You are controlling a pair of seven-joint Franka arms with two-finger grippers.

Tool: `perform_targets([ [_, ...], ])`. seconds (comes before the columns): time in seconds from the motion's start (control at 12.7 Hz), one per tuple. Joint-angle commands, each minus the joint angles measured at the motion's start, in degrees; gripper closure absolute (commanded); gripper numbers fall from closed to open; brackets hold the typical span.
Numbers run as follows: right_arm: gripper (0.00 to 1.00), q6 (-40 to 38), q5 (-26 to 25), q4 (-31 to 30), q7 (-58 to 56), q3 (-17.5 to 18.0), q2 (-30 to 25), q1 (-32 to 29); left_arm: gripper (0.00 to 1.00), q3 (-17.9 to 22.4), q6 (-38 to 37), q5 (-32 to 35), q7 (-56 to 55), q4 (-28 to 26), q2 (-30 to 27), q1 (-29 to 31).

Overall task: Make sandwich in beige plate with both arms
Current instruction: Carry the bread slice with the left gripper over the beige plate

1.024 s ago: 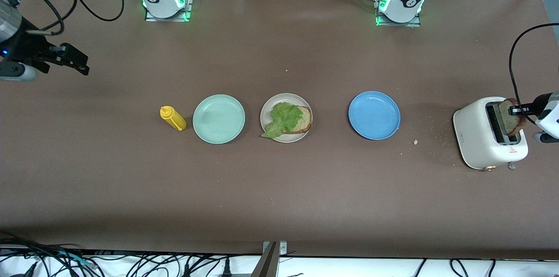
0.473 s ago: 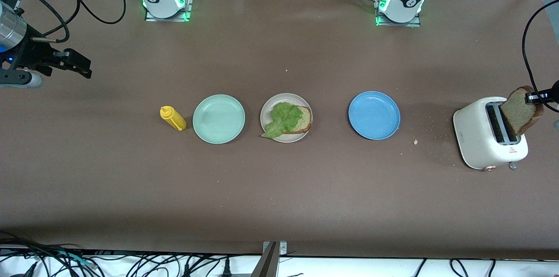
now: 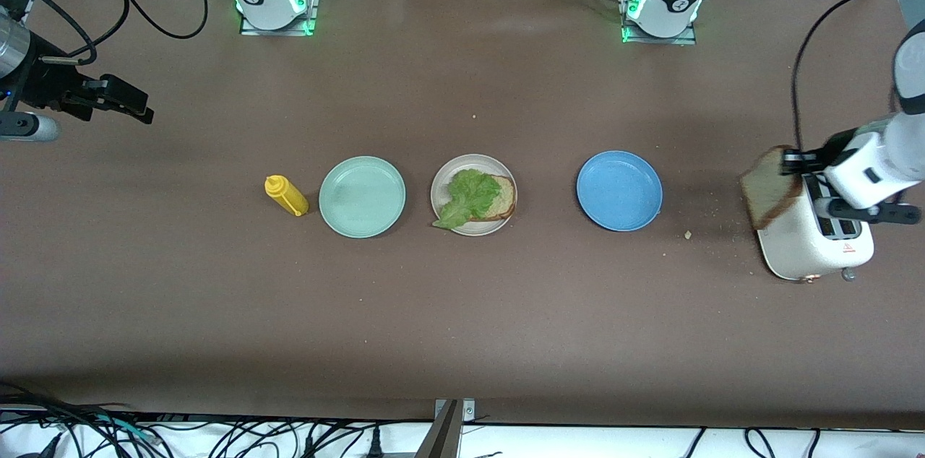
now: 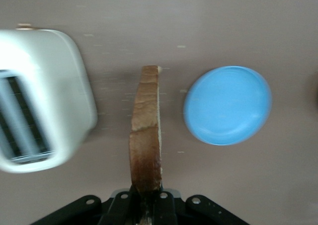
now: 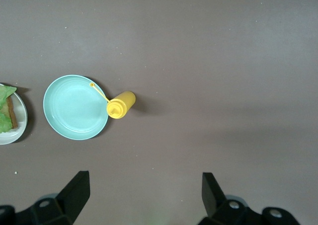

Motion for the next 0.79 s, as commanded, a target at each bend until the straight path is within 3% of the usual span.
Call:
perform_targets([
  [0.0,0.00,-1.5,-0.6,1.2,-0.9,0.2,0.3,-0.2,1.00,-0.8,-0.8,-6.5,-4.4,1.2,2.9,-5.3],
  [0.24,0.00,-1.4,-3.5,1.2,-0.8,0.1,0.7,0.1,1.00,-0.8,0.3,-16.3,-6.2,2.6,6.5,-13.0],
  [0.39,0.00,-1.5,-3.6,1.6,-0.8,0.1,0.8,0.2,1.00,-0.9,4.5,-25.6,-5.8,2.9,10.3,-14.8],
  [0.71,0.00,-1.6,-3.4,1.9,-1.1,-1.5,-0.4,-0.2,1.00,-0.9,11.2,-35.5,-5.0,3.0,15.1,-19.3],
])
